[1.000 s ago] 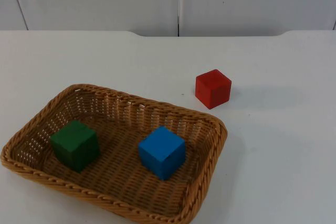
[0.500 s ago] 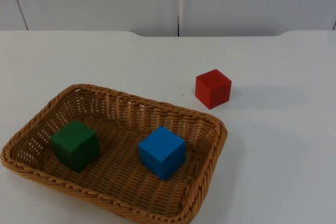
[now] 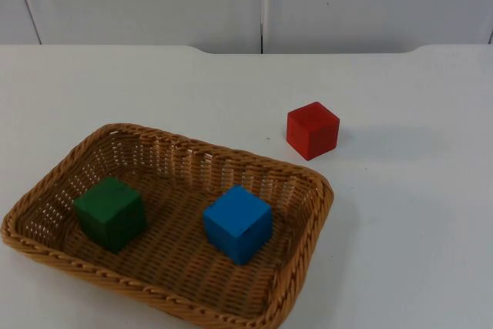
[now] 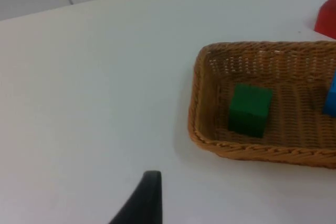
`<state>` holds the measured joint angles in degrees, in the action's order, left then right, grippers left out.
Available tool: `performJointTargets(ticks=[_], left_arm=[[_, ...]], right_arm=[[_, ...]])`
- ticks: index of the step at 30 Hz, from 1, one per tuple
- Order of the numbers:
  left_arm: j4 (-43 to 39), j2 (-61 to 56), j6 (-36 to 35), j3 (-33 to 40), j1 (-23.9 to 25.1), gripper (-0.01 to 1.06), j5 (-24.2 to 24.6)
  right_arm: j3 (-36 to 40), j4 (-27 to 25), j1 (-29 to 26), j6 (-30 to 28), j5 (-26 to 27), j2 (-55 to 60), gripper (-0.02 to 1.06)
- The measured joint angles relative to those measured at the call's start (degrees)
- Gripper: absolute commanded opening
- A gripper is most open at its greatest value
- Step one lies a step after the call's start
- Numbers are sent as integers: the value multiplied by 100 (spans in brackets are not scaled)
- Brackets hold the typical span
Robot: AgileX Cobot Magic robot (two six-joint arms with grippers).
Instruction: Pick up one cube with each hand and place exactly two cubes into the same basket, leaving the remaining cube outside.
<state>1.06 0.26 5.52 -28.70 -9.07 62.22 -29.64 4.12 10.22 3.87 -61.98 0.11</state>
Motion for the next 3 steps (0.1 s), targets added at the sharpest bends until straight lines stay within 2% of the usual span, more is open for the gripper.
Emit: performJointTargets(ticks=[3], left_arm=[[0,0,0,0,226,105,0]], right_arm=[[0,0,0,0,0,0,105]])
